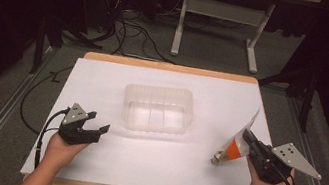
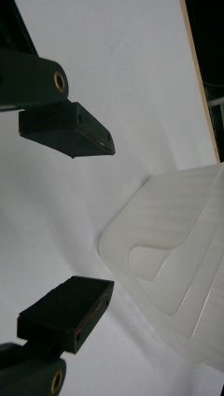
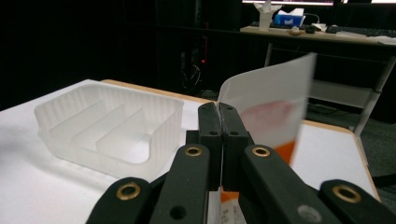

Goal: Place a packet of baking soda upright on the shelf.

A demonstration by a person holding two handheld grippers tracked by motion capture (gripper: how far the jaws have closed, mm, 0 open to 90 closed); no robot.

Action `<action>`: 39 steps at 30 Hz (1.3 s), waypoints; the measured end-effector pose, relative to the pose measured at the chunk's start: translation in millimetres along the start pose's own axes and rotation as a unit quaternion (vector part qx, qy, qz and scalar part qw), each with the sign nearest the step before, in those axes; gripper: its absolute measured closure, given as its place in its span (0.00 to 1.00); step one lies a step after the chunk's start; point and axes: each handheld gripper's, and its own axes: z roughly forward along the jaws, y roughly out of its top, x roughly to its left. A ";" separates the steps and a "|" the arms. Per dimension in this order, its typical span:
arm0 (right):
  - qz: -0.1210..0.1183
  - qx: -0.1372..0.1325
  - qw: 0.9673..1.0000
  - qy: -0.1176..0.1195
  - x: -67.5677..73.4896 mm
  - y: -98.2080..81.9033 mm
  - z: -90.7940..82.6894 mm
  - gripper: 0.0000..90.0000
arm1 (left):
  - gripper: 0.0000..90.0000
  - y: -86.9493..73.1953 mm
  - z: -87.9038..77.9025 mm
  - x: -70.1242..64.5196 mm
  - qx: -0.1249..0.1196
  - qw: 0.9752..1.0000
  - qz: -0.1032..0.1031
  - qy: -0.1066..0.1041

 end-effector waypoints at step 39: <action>-0.009 0.042 0.999 0.008 18.4 -37.1 12.8 0.74 | 0.33 0.6 -1.4 0.0 -0.005 1.000 0.000 -0.004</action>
